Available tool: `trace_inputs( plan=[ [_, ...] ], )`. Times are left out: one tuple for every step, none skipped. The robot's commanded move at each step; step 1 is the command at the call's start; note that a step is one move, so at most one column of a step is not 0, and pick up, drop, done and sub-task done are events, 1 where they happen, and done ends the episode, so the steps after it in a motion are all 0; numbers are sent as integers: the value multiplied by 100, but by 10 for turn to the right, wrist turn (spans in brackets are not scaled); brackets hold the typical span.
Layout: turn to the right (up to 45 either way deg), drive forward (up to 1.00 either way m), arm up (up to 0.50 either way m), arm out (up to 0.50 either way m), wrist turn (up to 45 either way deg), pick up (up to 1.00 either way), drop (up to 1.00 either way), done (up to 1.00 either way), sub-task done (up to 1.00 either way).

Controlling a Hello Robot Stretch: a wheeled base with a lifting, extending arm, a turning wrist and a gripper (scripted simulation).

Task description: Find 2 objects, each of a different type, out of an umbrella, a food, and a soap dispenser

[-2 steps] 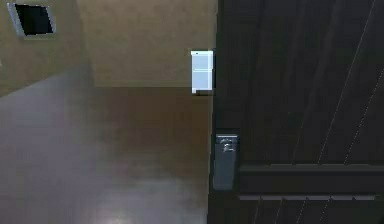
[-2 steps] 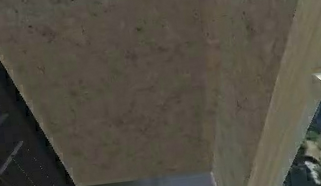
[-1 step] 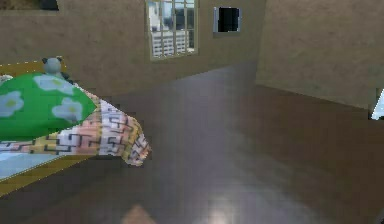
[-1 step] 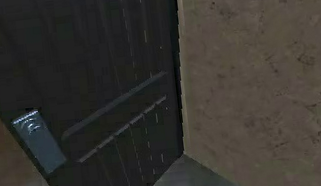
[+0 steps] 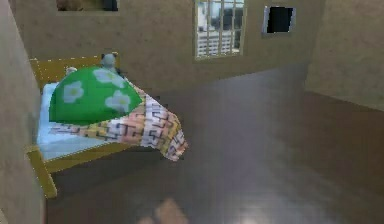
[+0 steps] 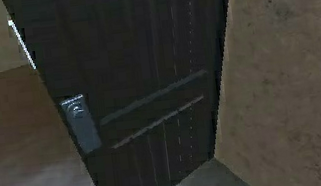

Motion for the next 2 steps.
trace_inputs(
  plan=[
    [0,45,0,0,0,0,0,0,0],
    [-300,0,0,0,0,0,0,0,0]
  ],
)
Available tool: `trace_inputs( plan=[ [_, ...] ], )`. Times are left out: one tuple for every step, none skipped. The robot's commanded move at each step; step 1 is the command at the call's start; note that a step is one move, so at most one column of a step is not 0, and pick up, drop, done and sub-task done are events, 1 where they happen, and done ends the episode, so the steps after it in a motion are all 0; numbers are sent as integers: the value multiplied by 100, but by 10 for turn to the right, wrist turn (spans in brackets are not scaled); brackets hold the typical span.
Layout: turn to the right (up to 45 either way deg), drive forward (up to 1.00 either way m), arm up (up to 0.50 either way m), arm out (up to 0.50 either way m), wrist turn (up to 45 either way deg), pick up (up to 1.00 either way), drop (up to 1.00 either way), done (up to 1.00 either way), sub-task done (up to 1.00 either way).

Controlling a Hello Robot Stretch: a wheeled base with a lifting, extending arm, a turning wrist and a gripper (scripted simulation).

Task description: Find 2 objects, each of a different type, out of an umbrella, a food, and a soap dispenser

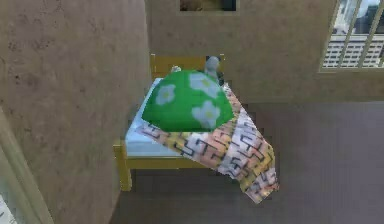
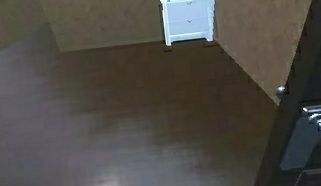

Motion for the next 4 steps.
trace_inputs(
  plan=[
    [0,65,0,0,0,0,0,0,0],
    [0,0,0,0,0,0,0,0,100],
    [450,0,0,0,0,0,0,0,0],
    [450,0,0,0,0,0,0,0,0]
  ],
)
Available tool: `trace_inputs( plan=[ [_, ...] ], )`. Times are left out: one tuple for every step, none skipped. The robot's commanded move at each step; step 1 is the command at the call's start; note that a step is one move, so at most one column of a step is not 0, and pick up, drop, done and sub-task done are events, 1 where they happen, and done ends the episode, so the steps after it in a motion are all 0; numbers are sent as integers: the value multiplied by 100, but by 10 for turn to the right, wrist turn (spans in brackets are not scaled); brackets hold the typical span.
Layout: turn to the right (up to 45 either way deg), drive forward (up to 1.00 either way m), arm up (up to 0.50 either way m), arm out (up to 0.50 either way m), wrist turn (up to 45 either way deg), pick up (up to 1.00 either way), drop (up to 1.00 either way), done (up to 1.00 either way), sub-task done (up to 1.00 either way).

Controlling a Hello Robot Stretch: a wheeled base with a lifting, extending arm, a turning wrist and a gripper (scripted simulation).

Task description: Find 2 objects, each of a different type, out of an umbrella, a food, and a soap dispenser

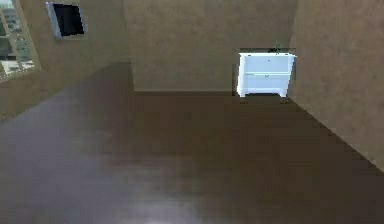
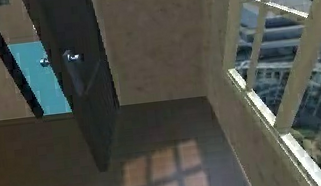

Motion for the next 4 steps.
trace_inputs(
  plan=[
    [450,0,0,0,0,0,0,0,0],
    [0,100,0,0,0,0,0,0,0],
    [30,0,0,0,0,0,0,0,0],
    [0,35,0,0,0,0,0,0,0]
  ],
)
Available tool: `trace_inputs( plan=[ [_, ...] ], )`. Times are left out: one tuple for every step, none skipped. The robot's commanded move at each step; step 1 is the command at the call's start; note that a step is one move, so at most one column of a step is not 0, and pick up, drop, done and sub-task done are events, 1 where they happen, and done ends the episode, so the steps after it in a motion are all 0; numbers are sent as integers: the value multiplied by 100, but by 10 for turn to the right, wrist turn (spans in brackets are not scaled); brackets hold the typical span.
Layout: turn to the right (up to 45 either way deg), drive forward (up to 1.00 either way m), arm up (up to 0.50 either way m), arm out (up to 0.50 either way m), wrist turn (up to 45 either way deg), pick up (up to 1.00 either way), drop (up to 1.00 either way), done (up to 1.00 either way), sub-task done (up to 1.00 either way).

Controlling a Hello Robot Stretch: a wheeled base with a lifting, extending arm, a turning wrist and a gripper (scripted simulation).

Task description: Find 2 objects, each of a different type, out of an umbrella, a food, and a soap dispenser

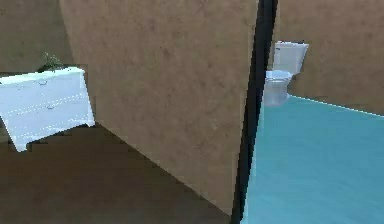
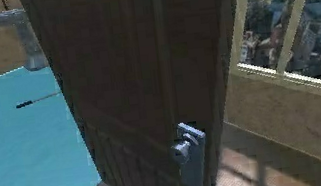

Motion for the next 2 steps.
trace_inputs(
  plan=[
    [360,0,0,0,0,0,0,0,0],
    [0,100,0,0,0,0,0,0,0]
  ],
)
